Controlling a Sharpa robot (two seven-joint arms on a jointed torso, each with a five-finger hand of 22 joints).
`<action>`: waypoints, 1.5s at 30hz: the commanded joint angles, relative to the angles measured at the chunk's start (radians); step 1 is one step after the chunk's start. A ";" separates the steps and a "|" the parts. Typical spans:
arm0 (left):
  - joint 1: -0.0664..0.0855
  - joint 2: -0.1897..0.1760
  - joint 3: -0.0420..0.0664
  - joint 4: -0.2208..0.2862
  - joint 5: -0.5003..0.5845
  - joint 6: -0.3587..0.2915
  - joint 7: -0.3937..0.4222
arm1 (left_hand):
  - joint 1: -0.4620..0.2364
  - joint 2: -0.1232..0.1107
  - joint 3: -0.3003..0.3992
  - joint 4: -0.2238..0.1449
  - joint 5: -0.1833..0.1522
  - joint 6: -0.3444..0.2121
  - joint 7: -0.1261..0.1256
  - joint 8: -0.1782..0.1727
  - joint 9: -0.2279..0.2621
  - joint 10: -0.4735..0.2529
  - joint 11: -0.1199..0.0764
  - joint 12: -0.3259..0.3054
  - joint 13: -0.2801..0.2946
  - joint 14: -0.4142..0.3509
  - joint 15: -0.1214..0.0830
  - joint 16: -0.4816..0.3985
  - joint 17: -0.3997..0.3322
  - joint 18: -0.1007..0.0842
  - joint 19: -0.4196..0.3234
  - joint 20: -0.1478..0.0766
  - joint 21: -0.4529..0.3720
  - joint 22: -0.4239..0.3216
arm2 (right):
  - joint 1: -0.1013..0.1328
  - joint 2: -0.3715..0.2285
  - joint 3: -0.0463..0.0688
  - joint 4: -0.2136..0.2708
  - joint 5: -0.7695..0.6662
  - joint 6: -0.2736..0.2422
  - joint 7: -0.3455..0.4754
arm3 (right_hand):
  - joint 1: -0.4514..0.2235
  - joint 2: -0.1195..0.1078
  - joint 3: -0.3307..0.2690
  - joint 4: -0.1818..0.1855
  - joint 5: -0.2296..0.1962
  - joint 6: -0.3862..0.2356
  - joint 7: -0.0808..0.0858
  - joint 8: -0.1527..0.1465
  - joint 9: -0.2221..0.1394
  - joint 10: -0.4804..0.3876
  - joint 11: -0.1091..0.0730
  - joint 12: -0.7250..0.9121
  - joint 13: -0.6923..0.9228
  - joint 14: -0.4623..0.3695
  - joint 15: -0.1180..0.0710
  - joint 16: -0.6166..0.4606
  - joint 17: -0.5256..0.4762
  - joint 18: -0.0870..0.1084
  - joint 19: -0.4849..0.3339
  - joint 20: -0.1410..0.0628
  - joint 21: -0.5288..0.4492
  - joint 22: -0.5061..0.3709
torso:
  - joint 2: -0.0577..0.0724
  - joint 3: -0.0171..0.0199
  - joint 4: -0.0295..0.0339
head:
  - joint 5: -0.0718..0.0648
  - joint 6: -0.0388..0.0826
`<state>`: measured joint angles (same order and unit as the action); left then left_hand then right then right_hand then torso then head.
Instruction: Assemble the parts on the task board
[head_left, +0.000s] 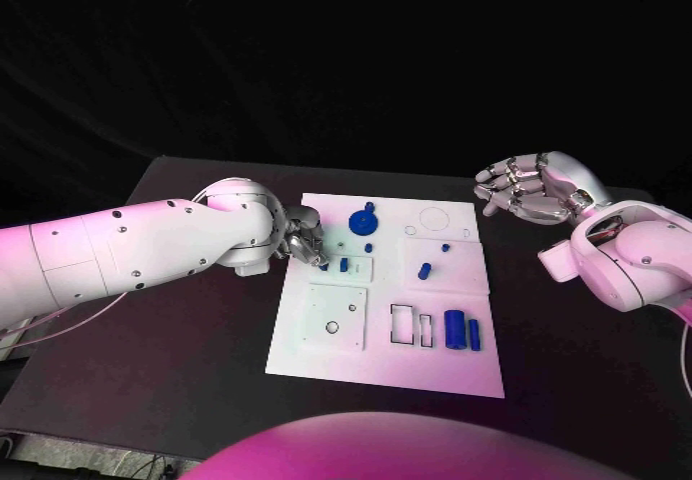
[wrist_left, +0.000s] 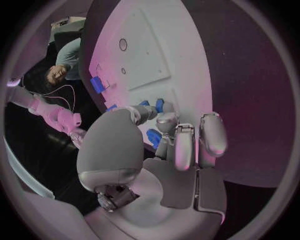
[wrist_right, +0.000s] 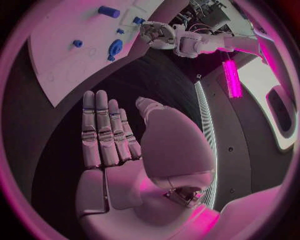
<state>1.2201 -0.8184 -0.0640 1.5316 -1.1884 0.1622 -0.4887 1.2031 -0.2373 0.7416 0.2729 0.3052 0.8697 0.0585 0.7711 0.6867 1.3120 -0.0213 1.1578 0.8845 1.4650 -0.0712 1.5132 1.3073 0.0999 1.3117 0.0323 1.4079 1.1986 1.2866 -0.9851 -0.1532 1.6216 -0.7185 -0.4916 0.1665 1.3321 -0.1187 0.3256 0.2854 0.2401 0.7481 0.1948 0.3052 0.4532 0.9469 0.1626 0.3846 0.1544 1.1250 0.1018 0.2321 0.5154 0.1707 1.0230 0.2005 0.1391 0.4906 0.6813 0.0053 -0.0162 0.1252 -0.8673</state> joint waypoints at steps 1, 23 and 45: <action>-0.004 0.006 -0.003 0.004 0.015 0.027 -0.003 | 0.003 -0.002 0.199 -0.191 0.004 0.002 -0.005 0.005 -0.002 0.007 -0.003 -0.005 -0.003 0.073 -0.009 0.007 0.126 -0.018 0.009 -0.002 0.006 0.002 | -0.001 0.000 0.000 0.001 -0.001 0.015 0.007 | -0.004 -0.004 -0.005 0.000 0.006 -0.009 0.040 0.005 -0.002 0.005 0.002 -0.005 -0.001 -0.005 0.002 -0.004 -0.002 0.010 -0.001 0.009 -0.004 -0.002 | 0.000 0.0006 -0.0010 | 0.000 0.000; -0.004 0.017 -0.003 -0.008 0.036 0.026 -0.004 | -0.069 -0.017 0.183 -0.159 -0.003 0.020 -0.022 0.019 0.010 0.029 -0.015 0.007 0.016 0.074 -0.019 0.008 0.128 -0.018 0.007 -0.003 0.004 0.003 | -0.001 -0.002 0.000 0.003 0.000 0.014 0.002 | -0.008 -0.001 -0.013 0.000 0.006 -0.014 0.043 0.007 -0.004 0.003 0.005 -0.009 -0.022 -0.017 0.008 -0.028 -0.013 0.009 -0.007 0.014 -0.021 -0.023 | 0.000 0.0005 -0.0002 | -0.005 -0.004; -0.004 0.027 -0.004 -0.043 0.042 0.020 -0.003 | -0.166 -0.023 0.008 -0.027 -0.006 0.037 -0.030 -0.006 0.002 0.022 -0.020 0.011 0.020 0.073 -0.023 0.007 0.124 -0.018 0.009 -0.005 -0.008 -0.001 | -0.001 -0.005 0.000 0.006 0.006 0.011 0.005 | -0.010 0.004 -0.036 -0.001 0.007 -0.029 0.053 0.014 -0.011 -0.015 0.018 -0.011 -0.063 -0.064 0.026 -0.085 -0.044 0.008 -0.038 0.032 -0.065 -0.078 | 0.000 -0.0005 0.0009 | -0.012 -0.001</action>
<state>1.2186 -0.7929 -0.0663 1.4889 -1.1583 0.1686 -0.4980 1.0471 -0.2615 0.7568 0.2458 0.2997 0.9083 0.0231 0.7685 0.6898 1.3408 -0.0392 1.1654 0.9035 1.4650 -0.0858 1.5172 1.3073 0.0999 1.3152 0.0288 1.4067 1.1979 1.2865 -0.9901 -0.1532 1.6257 -0.7152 -0.4906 0.1643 1.3291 -0.1157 0.2943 0.2845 0.2401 0.7276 0.1935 0.3136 0.4441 0.9324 0.1769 0.3808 0.0940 1.0675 0.1303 0.1505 0.4737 0.1704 0.9908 0.2327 0.0774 0.4155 0.6811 0.0048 -0.0158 0.1136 -0.8681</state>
